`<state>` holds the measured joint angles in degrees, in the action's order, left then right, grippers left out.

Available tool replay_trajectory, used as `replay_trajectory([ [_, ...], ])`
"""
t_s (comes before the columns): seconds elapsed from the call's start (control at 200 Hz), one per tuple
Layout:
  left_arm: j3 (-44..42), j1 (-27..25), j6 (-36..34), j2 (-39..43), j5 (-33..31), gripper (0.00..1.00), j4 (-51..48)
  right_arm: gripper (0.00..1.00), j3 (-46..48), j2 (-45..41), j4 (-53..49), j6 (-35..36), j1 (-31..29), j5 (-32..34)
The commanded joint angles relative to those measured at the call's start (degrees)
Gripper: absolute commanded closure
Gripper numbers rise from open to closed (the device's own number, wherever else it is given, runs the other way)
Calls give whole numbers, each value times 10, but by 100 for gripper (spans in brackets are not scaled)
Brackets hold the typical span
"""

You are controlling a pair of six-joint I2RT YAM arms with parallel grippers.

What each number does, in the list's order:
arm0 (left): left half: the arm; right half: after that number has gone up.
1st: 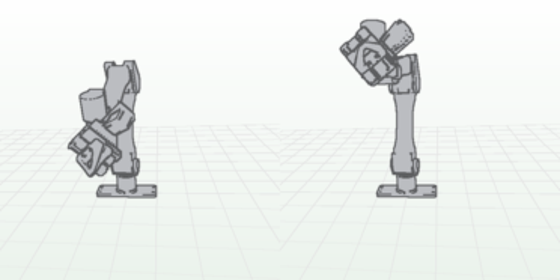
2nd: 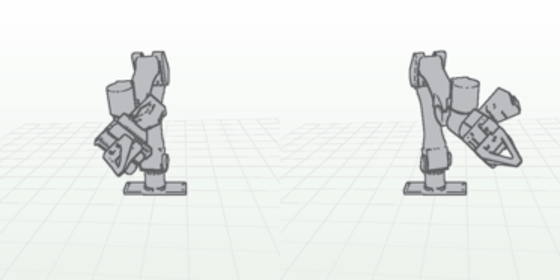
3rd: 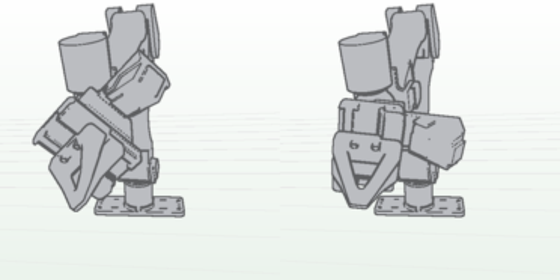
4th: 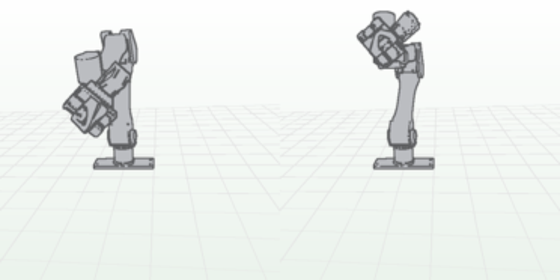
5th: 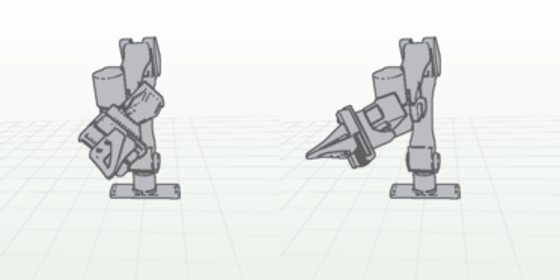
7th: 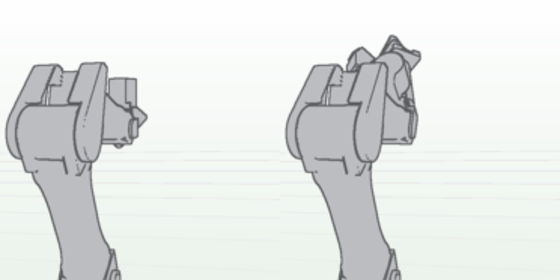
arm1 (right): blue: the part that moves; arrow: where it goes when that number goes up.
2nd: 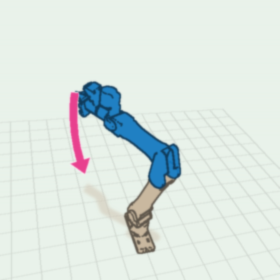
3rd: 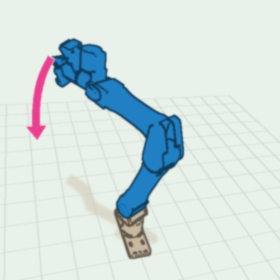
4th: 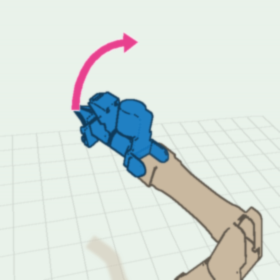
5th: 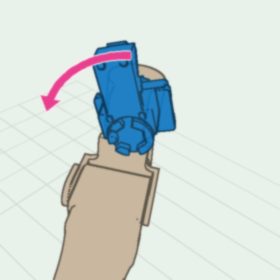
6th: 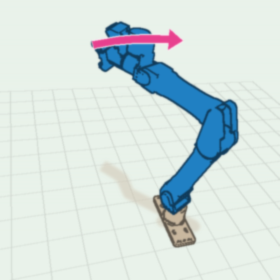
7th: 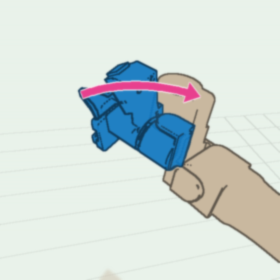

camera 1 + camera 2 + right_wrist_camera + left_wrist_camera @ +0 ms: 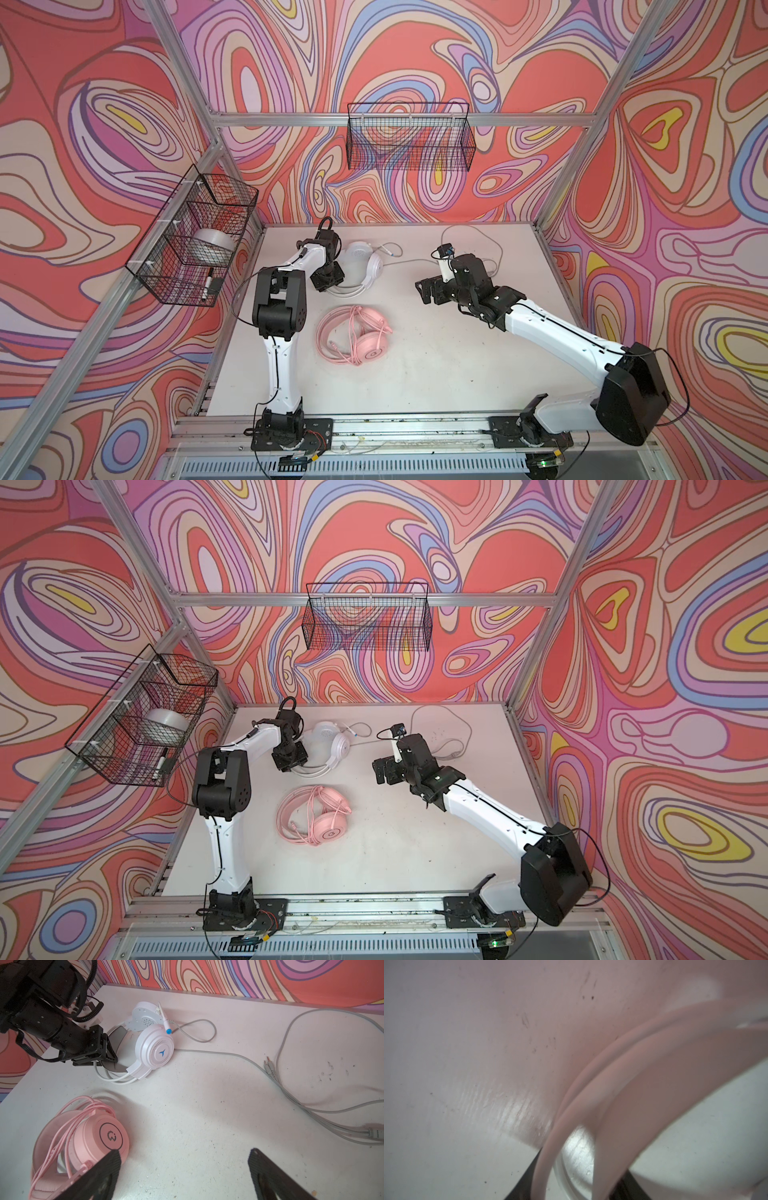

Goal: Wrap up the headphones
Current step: 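Grasp the white headband with the left gripper while the right gripper nears the grey cable, then lift the white headset with the left gripper while the right gripper lowers to the cable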

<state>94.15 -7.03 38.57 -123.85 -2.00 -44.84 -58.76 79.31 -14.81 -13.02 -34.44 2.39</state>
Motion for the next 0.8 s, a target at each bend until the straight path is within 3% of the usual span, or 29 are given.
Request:
replay_trajectory([
  [0.0, 12, 2, -6, -18, -8, 64, -23, 2, -9, 2, -10, 11, 3, 13],
  [0.055, 16, 2, -10, -19, -12, 71, -28, 2, -7, 1, -9, 11, 4, 14],
  [0.296, 25, 4, -10, -21, -15, 81, -31, 2, -13, 7, -16, 17, 5, 16],
  [0.461, 36, 7, -8, -14, -9, 98, -34, 1, -21, 12, -37, 44, 13, 16],
  [0.621, 52, 9, -28, 13, 22, 100, -31, 2, -38, 19, -81, 69, 81, -29],
  [0.791, 82, 8, -87, 59, 102, 100, -27, 3, -80, 68, -136, 115, 175, -84],
])
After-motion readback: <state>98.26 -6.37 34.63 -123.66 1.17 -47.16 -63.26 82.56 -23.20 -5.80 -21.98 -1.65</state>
